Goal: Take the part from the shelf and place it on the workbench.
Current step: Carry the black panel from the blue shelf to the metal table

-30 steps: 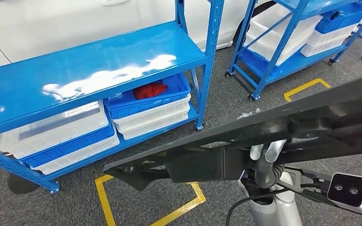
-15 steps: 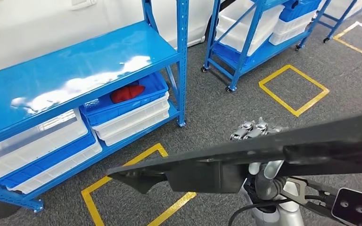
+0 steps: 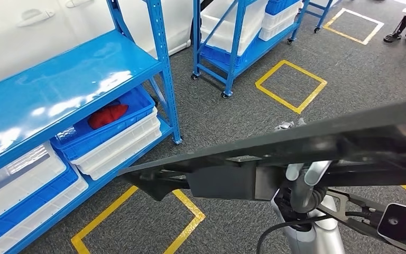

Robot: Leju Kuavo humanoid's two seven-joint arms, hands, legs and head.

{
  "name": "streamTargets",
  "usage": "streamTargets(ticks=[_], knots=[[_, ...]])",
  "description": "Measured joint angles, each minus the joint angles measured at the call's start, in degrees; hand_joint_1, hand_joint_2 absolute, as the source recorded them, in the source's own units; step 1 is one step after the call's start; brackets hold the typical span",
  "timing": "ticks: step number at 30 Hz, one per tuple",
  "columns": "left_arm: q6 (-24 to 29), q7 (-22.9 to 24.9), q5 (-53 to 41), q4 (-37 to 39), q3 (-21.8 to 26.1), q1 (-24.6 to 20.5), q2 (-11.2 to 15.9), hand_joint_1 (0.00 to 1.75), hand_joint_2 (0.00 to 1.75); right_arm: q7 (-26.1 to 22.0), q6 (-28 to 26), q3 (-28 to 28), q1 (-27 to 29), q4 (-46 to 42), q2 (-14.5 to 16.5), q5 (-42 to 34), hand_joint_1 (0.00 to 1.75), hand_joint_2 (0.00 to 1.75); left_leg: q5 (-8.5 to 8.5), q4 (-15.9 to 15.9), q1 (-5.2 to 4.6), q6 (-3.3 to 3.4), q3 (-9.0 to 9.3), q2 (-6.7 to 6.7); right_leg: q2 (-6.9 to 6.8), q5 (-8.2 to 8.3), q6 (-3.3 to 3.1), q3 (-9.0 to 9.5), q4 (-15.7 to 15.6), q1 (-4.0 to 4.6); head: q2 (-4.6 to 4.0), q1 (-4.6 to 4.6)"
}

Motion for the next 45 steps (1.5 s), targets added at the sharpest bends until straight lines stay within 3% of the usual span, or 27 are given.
streamTargets(ticks=[2,3,4,6,8,9,10,12,14,17,19,21,22,23,24,26,28,30,32,33,35,37,39,40,41,43,45], knots=[[0.6,0.9,0.3,0.0,0.0,-0.1,0.2,0.00,1.75,0.0,-0.6,0.4,-0.9,0.2,-1.3,-1.2,1.75,1.75,0.44,-0.3,0.03,0.70,0.09,1.28,0.48,0.20,0.76,-0.38,0.0,-0.08,0.00,0.00],[0.9,1.2,0.5,0.0,0.0,-0.2,0.2,0.00,1.75,-0.1,-0.7,0.5,-1.4,0.3,-1.9,-1.7,1.75,1.75,0.67,-0.6,0.11,1.15,0.14,1.99,-0.61,-0.35,1.02,-0.84,0.8,0.03,0.00,0.01],[1.1,1.5,0.7,0.0,0.1,-0.2,0.2,0.00,1.75,-0.1,-0.7,0.6,-1.9,0.4,-2.5,-2.2,1.75,1.75,0.87,-0.9,0.16,1.54,0.18,2.78,-2.26,-1.60,1.23,-1.83,2.8,0.13,0.00,0.01],[1.4,1.8,0.8,0.0,0.3,0.0,0.3,0.00,1.75,-0.1,-0.8,0.7,-2.6,0.7,-3.3,-2.7,1.75,1.75,0.92,-1.0,-0.10,2.01,0.14,4.36,-5.65,-5.34,1.50,-5.21,10.0,0.04,0.00,0.02],[1.6,1.9,0.9,0.0,0.5,0.1,0.3,0.00,1.75,-0.1,-0.8,0.8,-2.7,1.0,-3.8,-2.9,1.75,1.75,0.84,-0.9,-0.35,2.10,0.06,5.93,-6.57,-7.27,1.77,-7.94,15.8,-0.22,0.00,0.01],[1.6,1.9,0.9,0.0,0.6,0.1,0.3,0.00,1.75,-0.1,-0.9,0.9,-2.8,1.2,-4.1,-2.9,1.75,1.75,0.78,-0.9,-0.41,2.08,0.05,6.67,-6.75,-6.67,1.82,-7.79,15.7,-0.30,0.00,0.01],[1.7,2.0,1.1,0.0,0.7,0.0,0.3,0.00,1.75,-0.1,-0.9,0.9,-2.8,1.3,-4.3,-2.9,1.75,1.75,0.71,-0.9,-0.44,2.01,0.10,7.35,-7.08,-5.13,1.79,-6.35,13.2,-0.34,0.00,0.01],[1.8,2.5,1.6,0.0,0.9,0.0,0.3,0.00,1.75,-0.1,-1.1,1.0,-2.8,1.4,-4.6,-2.8,1.75,1.75,0.46,-0.8,-0.60,1.70,0.37,8.51,-9.15,-1.93,1.33,-1.60,4.8,-0.01,0.00,0.01],[1.9,3.4,2.4,0.0,1.4,0.0,0.3,0.00,1.75,-0.2,-1.3,1.0,-2.4,1.3,-4.9,-2.6,1.75,1.75,0.22,-0.8,-0.83,1.18,0.62,9.45,-10.63,-0.90,0.54,0.95,-0.1,0.54,0.00,0.01],[1.9,4.5,3.8,0.0,2.4,0.1,0.2,0.00,1.75,-0.2,-0.5,0.9,-1.1,1.0,-4.9,-2.2,1.75,1.75,-0.18,-0.9,-0.85,0.24,0.93,10.56,-9.16,-0.78,-0.43,0.89,-0.8,0.68,0.00,0.01],[1.9,4.7,4.5,0.0,3.0,0.1,0.1,0.00,1.75,-0.2,0.2,0.7,-0.8,0.8,-4.9,-2.0,1.75,1.75,-1.99,1.4,-0.63,-0.28,0.15,8.70,-8.02,-0.46,-1.08,1.03,-1.2,0.30,0.00,0.01],[2.1,4.7,4.8,0.0,3.7,0.4,0.0,0.00,1.75,-0.2,0.6,0.6,-0.4,0.8,-4.9,-1.8,1.75,1.75,-5.88,8.6,-0.48,-0.56,-3.03,5.90,-6.79,-0.33,-1.44,1.08,-1.3,0.15,0.00,0.01],[2.2,4.7,4.9,0.0,4.0,0.7,0.0,0.00,1.75,-0.2,0.7,0.5,-0.2,0.8,-4.9,-1.7,1.75,1.75,-7.59,12.8,-0.47,-0.65,-5.05,5.24,-6.06,-0.32,-1.50,1.07,-1.3,0.17,0.00,0.01],[2.2,4.8,4.9,0.0,4.2,0.9,0.0,0.00,1.75,-0.2,0.7,0.5,0.1,0.8,-4.9,-1.6,1.75,1.75,-8.36,15.9,-0.47,-0.71,-6.61,4.99,-5.28,-0.32,-1.53,1.07,-1.3,0.19,0.00,0.01],[2.2,4.8,4.9,0.0,4.3,1.1,0.0,0.00,1.75,-0.2,0.8,0.4,0.3,0.8,-4.9,-1.6,1.75,1.75,-7.90,16.7,-0.46,-0.72,-7.22,4.91,-4.50,-0.33,-1.53,1.10,-1.2,0.19,0.00,0.01],[2.2,4.8,4.8,0.0,4.4,1.2,-0.1,0.00,1.75,-0.2,1.1,0.2,0.7,0.7,-4.9,-1.3,1.75,1.75,-3.89,11.5,-0.29,-0.67,-5.21,4.31,-2.95,-0.43,-1.36,1.20,-1.0,0.12,0.00,0.01],[2.2,4.8,4.6,0.0,4.6,1.2,-0.1,0.00,1.75,-0.2,2.0,-0.3,1.1,0.6,-4.8,-0.8,1.75,1.75,-0.39,3.7,0.06,-0.48,-1.92,1.73,-1.54,-0.65,-0.89,1.02,-0.5,0.12,0.00,0.01],[2.4,4.7,4.5,0.0,4.8,1.2,-0.1,0.00,1.75,-0.2,3.5,-1.2,1.5,0.5,-4.7,-0.5,1.75,1.75,0.22,0.5,0.11,-0.08,-0.61,0.13,-0.30,-0.64,-0.15,0.50,-0.1,0.04,0.00,0.01],[2.4,4.3,4.7,0.0,4.9,1.1,-0.3,0.00,1.75,-0.2,5.1,-2.2,1.7,0.5,-4.4,-0.5,1.75,1.75,0.39,0.2,-0.02,0.67,-0.48,1.23,0.79,-0.41,0.70,0.11,-0.1,-0.19,0.00,0.01],[2.4,4.0,4.8,0.0,5.0,0.9,-0.3,0.00,1.75,-0.2,5.6,-2.7,1.7,0.5,-4.2,-0.5,1.75,1.75,0.58,-0.1,-0.02,1.16,-0.38,1.91,0.26,-0.69,1.02,-0.15,0.3,-0.20,0.00,0.01],[2.4,3.4,5.0,0.0,5.2,0.7,-0.5,0.00,1.75,-0.2,6.3,-3.4,1.5,0.6,-3.8,-0.8,1.75,1.75,0.90,-0.6,-0.05,1.99,-0.22,3.37,-2.72,-2.92,1.40,-1.87,3.9,-0.08,0.00,0.02],[2.4,3.1,5.0,0.0,5.3,0.9,-0.5,0.00,1.75,-0.2,6.4,-3.9,1.4,0.7,-3.4,-1.1,1.75,1.75,0.87,-0.7,-0.42,2.31,-0.25,4.85,-5.74,-6.59,1.60,-5.48,11.3,-0.03,0.00,0.02],[2.4,2.9,5.1,0.0,5.3,1.0,-0.5,0.00,1.75,-0.2,6.4,-4.1,1.4,0.8,-3.1,-1.4,1.75,1.75,0.76,-0.6,-0.73,2.39,-0.30,6.45,-6.61,-7.97,1.66,-7.79,16.2,-0.19,0.00,0.01],[2.4,2.8,5.0,0.0,5.3,0.9,-0.5,0.00,1.75,-0.2,6.3,-4.2,1.5,0.9,-2.9,-1.5,1.75,1.75,0.70,-0.6,-0.83,2.39,-0.27,7.18,-6.81,-7.12,1.58,-7.31,15.5,-0.22,0.00,0.01],[2.4,2.6,4.9,0.0,5.3,0.8,-0.5,0.00,1.75,-0.2,6.3,-4.3,1.5,1.0,-2.7,-1.5,1.75,1.75,0.63,-0.6,-0.90,2.34,-0.19,7.81,-7.18,-5.43,1.39,-5.59,12.5,-0.19,0.00,0.01],[2.2,2.3,4.7,0.0,5.3,0.7,-0.6,0.00,1.75,-0.2,6.0,-4.5,1.4,1.0,-2.2,-1.5,1.75,1.75,0.40,-0.6,-1.11,2.11,0.10,8.90,-9.35,-2.42,0.70,-0.96,4.2,0.27,0.00,0.01],[2.1,2.2,4.5,0.0,5.3,0.6,-0.6,0.00,1.75,-0.2,5.7,-4.6,1.4,1.0,-1.8,-1.5,1.75,1.75,0.16,-0.6,-1.28,1.63,0.33,9.86,-10.87,-1.59,0.02,1.27,-0.1,0.92,0.00,0.01]])
